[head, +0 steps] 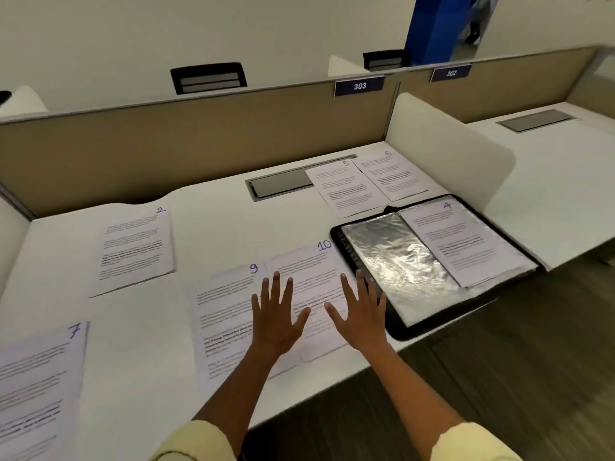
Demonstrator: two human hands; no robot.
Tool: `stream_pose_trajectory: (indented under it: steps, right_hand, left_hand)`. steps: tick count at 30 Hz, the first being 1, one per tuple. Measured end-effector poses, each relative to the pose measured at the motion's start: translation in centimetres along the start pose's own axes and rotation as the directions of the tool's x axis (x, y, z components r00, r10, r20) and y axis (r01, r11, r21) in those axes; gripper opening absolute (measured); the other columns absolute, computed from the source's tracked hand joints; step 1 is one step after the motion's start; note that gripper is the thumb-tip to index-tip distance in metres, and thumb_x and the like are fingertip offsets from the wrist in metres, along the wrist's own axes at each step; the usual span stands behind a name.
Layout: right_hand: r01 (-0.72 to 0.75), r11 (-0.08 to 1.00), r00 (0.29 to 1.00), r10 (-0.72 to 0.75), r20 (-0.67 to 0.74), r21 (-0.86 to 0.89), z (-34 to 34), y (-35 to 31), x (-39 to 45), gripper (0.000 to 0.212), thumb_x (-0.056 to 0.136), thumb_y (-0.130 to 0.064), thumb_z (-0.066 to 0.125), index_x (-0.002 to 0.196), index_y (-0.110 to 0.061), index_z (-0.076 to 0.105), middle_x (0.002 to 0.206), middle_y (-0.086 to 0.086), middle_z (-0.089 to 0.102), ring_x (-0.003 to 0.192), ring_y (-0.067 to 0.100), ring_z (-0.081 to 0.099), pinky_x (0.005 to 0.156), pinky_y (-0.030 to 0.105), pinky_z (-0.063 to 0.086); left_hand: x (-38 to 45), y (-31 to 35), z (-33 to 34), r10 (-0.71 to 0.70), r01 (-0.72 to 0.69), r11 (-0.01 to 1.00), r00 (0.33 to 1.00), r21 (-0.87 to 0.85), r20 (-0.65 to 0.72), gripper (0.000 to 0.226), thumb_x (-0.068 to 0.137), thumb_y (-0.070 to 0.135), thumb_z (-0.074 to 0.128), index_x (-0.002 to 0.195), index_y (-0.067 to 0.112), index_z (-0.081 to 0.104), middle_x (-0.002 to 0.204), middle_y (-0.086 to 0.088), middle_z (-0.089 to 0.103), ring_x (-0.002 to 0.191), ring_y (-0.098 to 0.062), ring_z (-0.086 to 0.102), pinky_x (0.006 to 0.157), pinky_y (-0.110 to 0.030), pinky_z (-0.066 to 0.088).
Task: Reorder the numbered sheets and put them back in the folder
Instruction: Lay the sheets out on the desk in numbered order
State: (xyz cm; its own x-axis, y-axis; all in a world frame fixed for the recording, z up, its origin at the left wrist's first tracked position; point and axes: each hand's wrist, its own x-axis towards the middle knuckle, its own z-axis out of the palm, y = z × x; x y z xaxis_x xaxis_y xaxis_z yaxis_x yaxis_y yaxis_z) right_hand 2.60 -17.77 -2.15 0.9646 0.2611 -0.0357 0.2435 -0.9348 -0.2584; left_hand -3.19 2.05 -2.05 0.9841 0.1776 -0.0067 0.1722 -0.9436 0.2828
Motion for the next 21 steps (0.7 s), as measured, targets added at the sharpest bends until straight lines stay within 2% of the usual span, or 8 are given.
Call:
stream_pose_trajectory:
  steps: [4, 11, 16, 21]
  right_hand:
    - [-0.057, 0.998, 0.998, 0.056, 0.008, 0.009, -1.6, 4.4, -0.6, 0.088, 0.080, -0.083, -0.003, 0.155, -0.038, -0.016, 0.166, 0.001, -0.021, 0.154, 0.028, -0.016, 0.121, 0.057, -0.006]
    - [-0.193, 0.981, 0.981, 0.193, 0.003, 0.027, -3.4, 11.0, -0.1, 0.089, 0.083, -0.082, 0.000, 0.159, -0.037, -0.009, 0.166, 0.001, -0.021, 0.154, 0.030, -0.013, 0.121, 0.058, -0.004]
    - [-0.264, 0.963, 0.964, 0.265, -0.005, 0.047, -4.1, 15.4, 2.2, 0.082, 0.093, -0.077, 0.022, 0.159, -0.037, -0.006, 0.167, 0.001, -0.018, 0.154, 0.029, -0.013, 0.122, 0.059, -0.003]
    - [-0.289, 0.957, 0.956, 0.290, -0.042, 0.025, -5.0, 19.5, 5.2, 0.090, 0.083, -0.082, 0.005, 0.160, -0.036, -0.002, 0.168, 0.003, -0.012, 0.155, 0.033, -0.004, 0.121, 0.061, 0.002]
  left_hand:
    - [1.0, 4.6, 1.3, 0.051, -0.051, 0.999, 0.998, 0.001, 0.027, 0.095, 0.078, 0.081, -0.010, 0.156, 0.028, -0.008, 0.161, -0.003, -0.025, 0.148, -0.025, -0.024, 0.117, -0.050, -0.011]
    - [4.3, 11.7, 3.3, 0.165, -0.163, 0.986, 0.985, -0.028, 0.055, 0.095, 0.077, 0.082, -0.009, 0.157, 0.030, -0.006, 0.161, -0.001, -0.025, 0.148, -0.023, -0.025, 0.116, -0.047, -0.014]
    - [8.3, 16.0, 4.8, 0.231, -0.229, 0.973, 0.970, -0.040, 0.073, 0.090, 0.083, 0.077, 0.005, 0.158, 0.026, -0.001, 0.163, -0.003, -0.018, 0.150, -0.026, -0.017, 0.119, -0.053, -0.003]
    - [12.9, 19.8, 6.7, 0.282, -0.279, 0.959, 0.955, -0.043, 0.091, 0.089, 0.086, 0.076, 0.008, 0.158, 0.025, 0.006, 0.164, -0.004, -0.015, 0.151, -0.028, -0.014, 0.119, -0.056, -0.001]
